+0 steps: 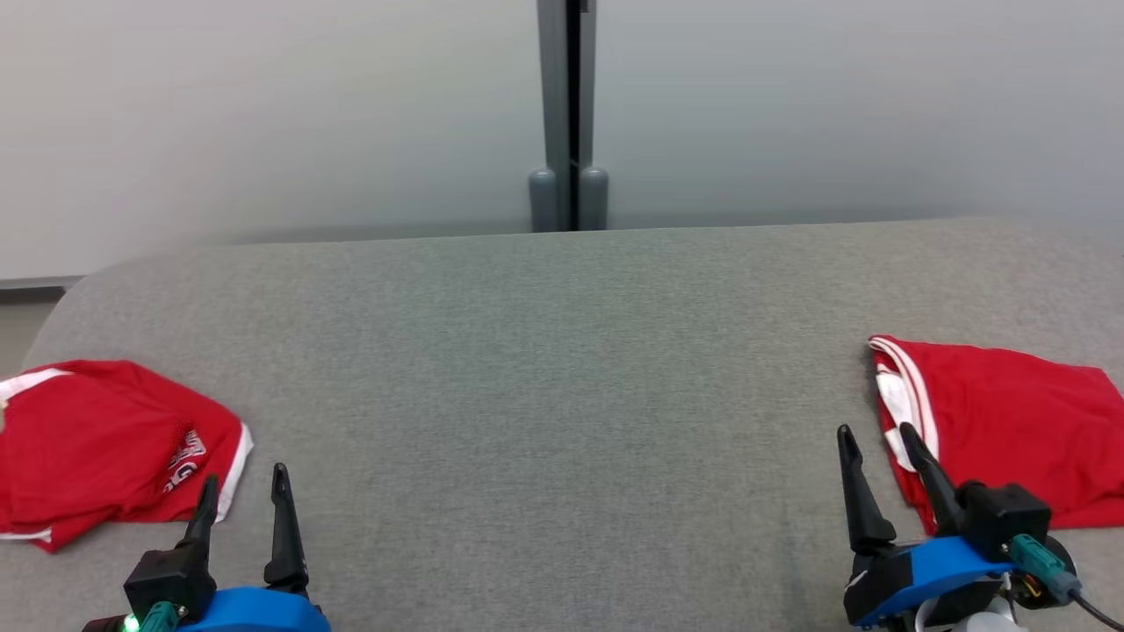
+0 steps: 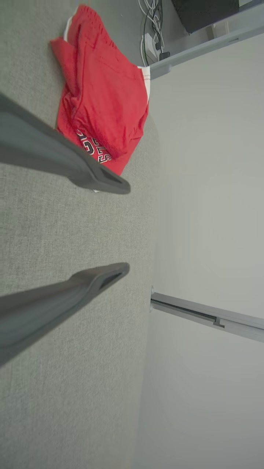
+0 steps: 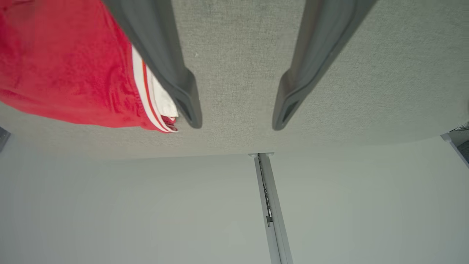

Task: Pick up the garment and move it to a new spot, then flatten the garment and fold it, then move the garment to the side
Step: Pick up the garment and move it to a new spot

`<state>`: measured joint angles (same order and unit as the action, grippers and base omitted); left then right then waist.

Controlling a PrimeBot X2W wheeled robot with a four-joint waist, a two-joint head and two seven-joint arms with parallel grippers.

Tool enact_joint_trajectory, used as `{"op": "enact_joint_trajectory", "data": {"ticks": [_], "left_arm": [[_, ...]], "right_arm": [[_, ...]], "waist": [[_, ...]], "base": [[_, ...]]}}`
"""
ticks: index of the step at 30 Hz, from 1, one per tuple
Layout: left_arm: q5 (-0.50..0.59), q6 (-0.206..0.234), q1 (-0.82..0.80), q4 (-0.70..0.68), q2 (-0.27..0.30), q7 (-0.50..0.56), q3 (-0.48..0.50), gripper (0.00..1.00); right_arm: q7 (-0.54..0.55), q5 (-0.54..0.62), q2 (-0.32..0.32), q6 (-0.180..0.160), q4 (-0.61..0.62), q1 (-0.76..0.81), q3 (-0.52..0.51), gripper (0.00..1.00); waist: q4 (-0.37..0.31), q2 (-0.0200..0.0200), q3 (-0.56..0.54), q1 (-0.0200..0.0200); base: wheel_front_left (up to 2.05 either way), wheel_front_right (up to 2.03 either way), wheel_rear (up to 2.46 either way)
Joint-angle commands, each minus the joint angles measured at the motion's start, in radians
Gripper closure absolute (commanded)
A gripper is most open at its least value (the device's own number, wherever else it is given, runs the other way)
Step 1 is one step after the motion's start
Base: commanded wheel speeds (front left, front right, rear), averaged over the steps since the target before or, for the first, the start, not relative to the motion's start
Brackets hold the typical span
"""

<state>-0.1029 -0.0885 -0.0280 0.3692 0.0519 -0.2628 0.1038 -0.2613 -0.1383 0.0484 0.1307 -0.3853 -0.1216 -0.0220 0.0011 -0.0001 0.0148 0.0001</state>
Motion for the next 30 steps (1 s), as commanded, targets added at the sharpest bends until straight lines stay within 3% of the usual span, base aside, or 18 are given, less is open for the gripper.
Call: {"op": "enact_joint_trajectory", "data": {"ticks": [1, 7, 19, 25, 30], "left_arm": [[0.0, 0.002, -0.013, -0.001, 0.0, -0.003, 0.002, 0.0], [-0.009, 0.007, -0.03, 0.01, 0.0, -0.003, 0.006, 0.0], [-0.006, 0.005, -0.04, 0.043, -0.001, -0.003, 0.056, 0.0], [-0.025, 0.001, -0.044, 0.068, -0.001, -0.003, 0.068, 0.0], [-0.026, -0.007, -0.064, 0.083, -0.001, -0.003, 0.078, 0.0]], "right_arm": [[-0.005, -0.006, 0.004, 0.0, -0.001, 0.007, 0.008, 0.0], [-0.005, -0.017, 0.004, 0.0, -0.006, -0.004, 0.046, 0.0], [-0.005, -0.021, 0.004, 0.0, -0.034, -0.044, 0.079, 0.0], [-0.005, -0.02, 0.004, 0.0, -0.047, -0.063, 0.101, 0.0], [-0.005, -0.011, 0.004, 0.0, -0.052, -0.077, 0.117, 0.0]], "waist": [[0.02, 0.0001, 0.007, -0.0001], [0.121, 0.0001, 0.02, -0.0001], [0.395, 0.0001, 0.042, -0.0001], [0.464, 0.0001, 0.052, -0.0001], [0.477, 0.0001, 0.064, -0.0001]], "base": [[0.0, 0.0, 0.0], [0.0, 0.0, 0.0], [0.0, 0.0, 0.0], [0.0, 0.0, 0.0], [0.0, 0.0, 0.0]]}}
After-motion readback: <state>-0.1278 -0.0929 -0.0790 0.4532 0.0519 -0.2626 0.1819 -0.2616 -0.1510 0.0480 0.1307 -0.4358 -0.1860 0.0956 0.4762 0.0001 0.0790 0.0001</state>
